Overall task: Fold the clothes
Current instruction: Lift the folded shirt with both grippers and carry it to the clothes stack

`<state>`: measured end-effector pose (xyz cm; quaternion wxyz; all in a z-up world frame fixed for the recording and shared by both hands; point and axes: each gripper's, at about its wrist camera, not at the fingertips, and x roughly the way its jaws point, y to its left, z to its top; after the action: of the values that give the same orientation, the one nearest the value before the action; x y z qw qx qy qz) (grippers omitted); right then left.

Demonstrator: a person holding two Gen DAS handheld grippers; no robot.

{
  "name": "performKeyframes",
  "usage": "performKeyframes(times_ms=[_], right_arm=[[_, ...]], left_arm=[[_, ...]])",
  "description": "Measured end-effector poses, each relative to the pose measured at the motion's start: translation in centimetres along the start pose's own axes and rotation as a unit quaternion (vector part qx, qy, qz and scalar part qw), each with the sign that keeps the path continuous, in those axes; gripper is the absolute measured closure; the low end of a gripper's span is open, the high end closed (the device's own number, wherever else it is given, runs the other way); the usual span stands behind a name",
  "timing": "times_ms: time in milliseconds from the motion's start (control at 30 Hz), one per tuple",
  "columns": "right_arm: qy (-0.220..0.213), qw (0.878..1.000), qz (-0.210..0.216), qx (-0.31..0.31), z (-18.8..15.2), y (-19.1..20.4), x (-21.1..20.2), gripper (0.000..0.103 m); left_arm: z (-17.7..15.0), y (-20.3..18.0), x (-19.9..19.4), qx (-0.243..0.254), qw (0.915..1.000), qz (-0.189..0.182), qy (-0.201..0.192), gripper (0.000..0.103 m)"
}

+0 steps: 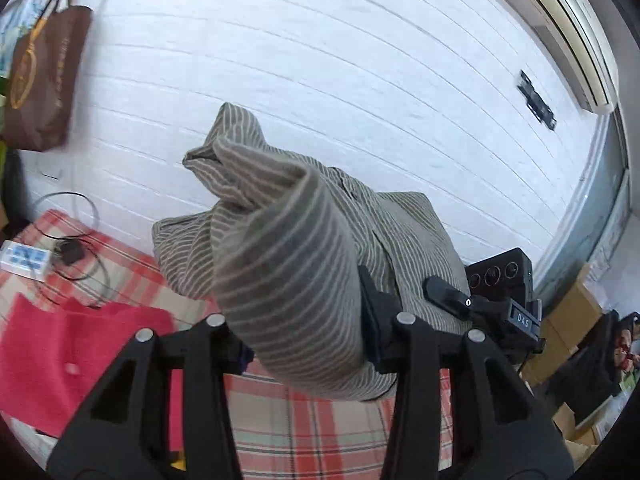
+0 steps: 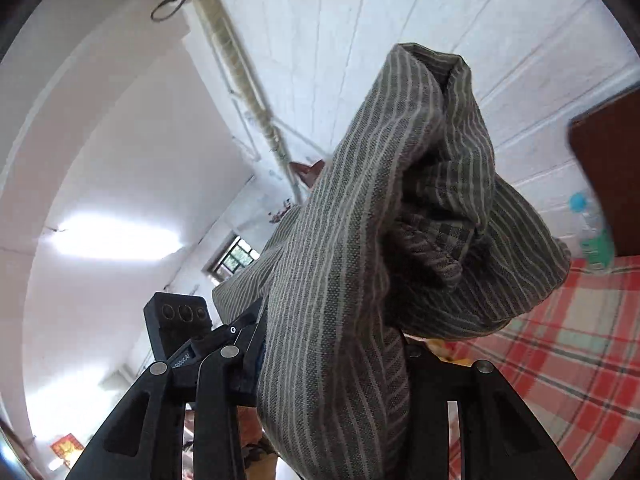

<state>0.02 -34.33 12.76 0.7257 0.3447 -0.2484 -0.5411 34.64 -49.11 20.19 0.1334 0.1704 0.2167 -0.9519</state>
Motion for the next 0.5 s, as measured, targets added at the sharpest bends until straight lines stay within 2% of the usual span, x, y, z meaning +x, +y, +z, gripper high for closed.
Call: performKeyframes(times_ms=[67,167,267,333,400,500], right_arm=[[0.022,1.0,0.02,0.001,-0.2,0.9,5.6,0.063],[0.057,0.998,0.028,-0.011,-1.8,1.5,12.8,0.063],[0.116,0.993,0.002,0.006,-5.0,-0.2,18.5,0.062],[0.16,0.986,-0.029,0.03,-7.4,-2.3,21.3,0.061],[0.179,0.981,-0.047,0.057,-9.4,-4.3,22.6,0.06],[0.175,0.981,-0.043,0.075,-10.2,-4.9,22.8,0.058]], left_arm=[[0.2,3.6,-2.2,-0.021,0.9992,0.03,-0.014,0.059],[-2.4,8.7,-2.7,-0.06,0.9956,0.072,0.0,0.055],[-4.9,13.9,-3.2,-0.099,0.9884,0.114,0.013,0.052],[-6.8,17.3,-3.2,-0.124,0.9819,0.14,0.028,0.052],[-9.3,19.3,-2.2,-0.14,0.9794,0.139,0.044,0.046],[-10.3,19.7,-2.5,-0.158,0.9805,0.114,0.025,0.042]])
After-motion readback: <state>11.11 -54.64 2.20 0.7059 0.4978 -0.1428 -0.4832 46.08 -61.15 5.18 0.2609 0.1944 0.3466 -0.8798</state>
